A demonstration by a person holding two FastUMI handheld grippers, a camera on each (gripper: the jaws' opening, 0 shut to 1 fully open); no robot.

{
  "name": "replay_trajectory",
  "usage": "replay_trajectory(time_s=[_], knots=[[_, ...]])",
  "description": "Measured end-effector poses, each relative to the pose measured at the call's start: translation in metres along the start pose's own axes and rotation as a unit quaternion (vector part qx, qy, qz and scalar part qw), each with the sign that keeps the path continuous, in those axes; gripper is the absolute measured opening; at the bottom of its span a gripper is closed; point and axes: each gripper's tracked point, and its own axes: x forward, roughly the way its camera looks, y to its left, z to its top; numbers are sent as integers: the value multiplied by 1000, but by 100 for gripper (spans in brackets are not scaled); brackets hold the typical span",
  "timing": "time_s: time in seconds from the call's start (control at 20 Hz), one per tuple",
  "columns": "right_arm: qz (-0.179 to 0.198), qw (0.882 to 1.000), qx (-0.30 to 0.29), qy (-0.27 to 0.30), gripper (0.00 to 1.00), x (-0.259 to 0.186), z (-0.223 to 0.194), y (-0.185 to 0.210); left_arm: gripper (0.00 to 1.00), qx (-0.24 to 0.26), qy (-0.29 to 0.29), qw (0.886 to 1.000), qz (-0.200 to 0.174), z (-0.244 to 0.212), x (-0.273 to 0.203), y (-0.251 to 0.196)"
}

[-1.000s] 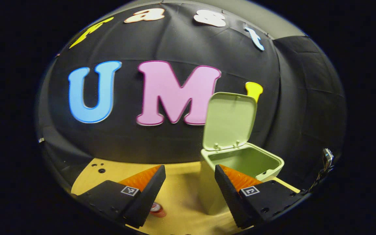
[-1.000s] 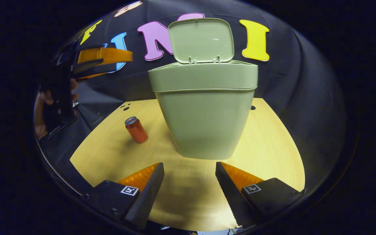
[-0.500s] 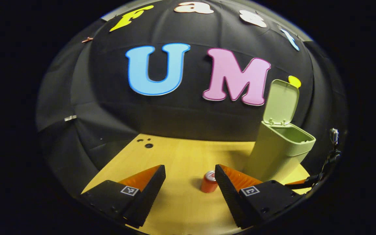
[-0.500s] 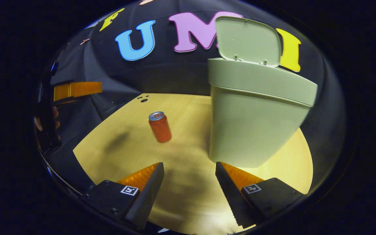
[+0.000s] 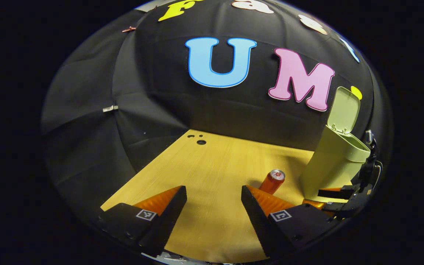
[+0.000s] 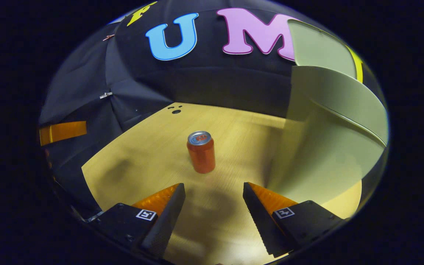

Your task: Press the lid of the desktop garbage bin to open it, pick up the crumpled paper on the desktop and throw it into the bin, then pick up the pop can on the desktop and drop it into the bin, and finally close the garbage bin lid.

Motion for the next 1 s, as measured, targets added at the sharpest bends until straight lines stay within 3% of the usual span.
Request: replay_trajectory(time_s=[0.55, 1.0], knots=[[7, 1000, -9, 4, 100, 92, 13, 25, 96, -34, 55, 998, 28, -50, -12, 31], [-5, 1000, 0, 16, 99, 140, 16, 18, 96, -46, 70, 995, 55, -51, -3, 51]])
